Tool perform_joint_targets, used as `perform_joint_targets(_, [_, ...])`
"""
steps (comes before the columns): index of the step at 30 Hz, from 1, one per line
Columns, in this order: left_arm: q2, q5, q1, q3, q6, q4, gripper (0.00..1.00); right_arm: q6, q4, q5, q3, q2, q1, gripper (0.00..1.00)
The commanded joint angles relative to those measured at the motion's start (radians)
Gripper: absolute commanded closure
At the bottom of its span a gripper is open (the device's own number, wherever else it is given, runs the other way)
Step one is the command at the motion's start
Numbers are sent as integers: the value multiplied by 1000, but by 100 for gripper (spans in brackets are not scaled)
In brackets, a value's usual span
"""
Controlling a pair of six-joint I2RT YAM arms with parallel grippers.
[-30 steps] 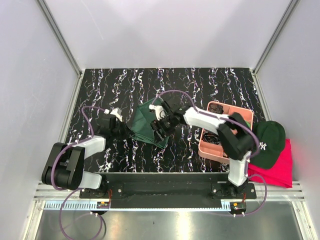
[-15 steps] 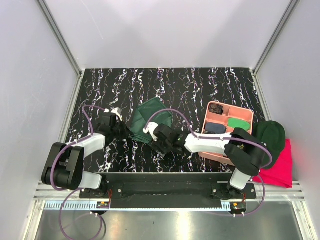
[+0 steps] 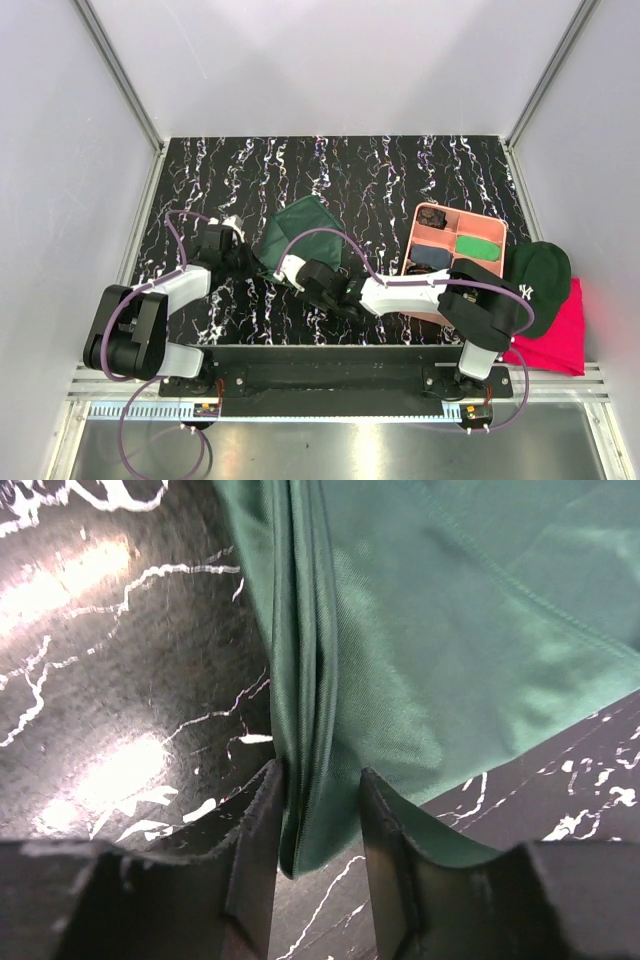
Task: Fold the napkin, place the utensils inside, and roll it up
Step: Roll the napkin with the utensil
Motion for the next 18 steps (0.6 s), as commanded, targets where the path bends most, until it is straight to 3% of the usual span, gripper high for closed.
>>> perform_joint_targets(1, [-12,-36,5,28,14,-34,100,3,-16,-14,40,7,-2,58])
perform_joint_targets(9, [-8,-35,5,25,15,-30,100,29,-45,-43,38,-13,-2,47])
perform_joint_targets(18, [-11,-31,4,25,15,-30,100,44,-90,7,69,53,-29,53])
